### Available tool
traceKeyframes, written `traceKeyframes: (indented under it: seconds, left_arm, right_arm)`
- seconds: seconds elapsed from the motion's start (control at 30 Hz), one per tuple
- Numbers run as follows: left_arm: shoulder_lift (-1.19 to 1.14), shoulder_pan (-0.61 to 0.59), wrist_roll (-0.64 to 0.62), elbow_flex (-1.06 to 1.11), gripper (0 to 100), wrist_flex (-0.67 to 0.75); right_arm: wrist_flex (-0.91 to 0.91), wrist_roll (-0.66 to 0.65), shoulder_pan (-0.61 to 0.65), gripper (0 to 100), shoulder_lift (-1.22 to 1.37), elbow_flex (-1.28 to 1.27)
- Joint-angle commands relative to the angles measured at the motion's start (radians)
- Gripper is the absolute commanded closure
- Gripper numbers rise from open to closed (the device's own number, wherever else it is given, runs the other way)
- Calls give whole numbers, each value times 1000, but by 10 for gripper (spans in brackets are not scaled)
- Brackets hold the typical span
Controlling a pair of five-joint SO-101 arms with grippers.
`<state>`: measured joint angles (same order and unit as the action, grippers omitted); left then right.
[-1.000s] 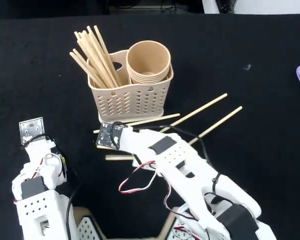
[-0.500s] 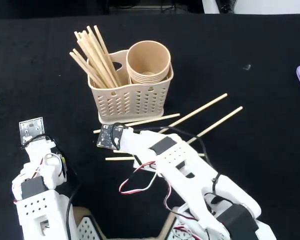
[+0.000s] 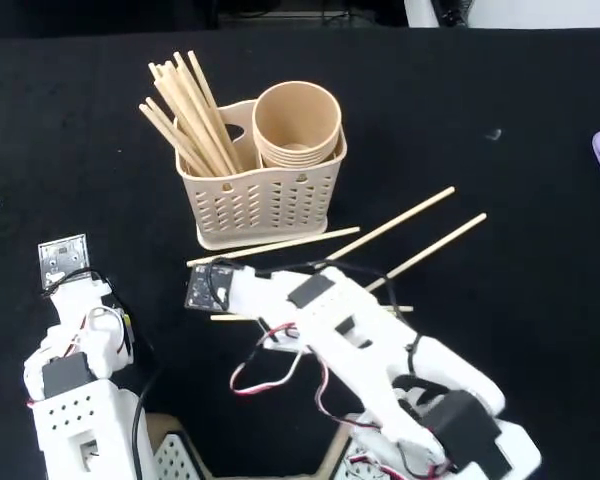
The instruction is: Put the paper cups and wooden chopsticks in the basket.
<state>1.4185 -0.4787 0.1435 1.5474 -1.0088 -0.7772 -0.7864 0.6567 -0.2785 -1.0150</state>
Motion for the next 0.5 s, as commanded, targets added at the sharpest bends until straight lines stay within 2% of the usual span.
traceKeyframes:
  seconds: [0.0,0.47]
  left_arm:
    - [11,-7,-9,-8,873,18]
    - [11,-7,-9,-8,873,18]
  right_arm:
    - [-11,-12,6,832,25,42]
    - [-8,-18,-23,832,33,84]
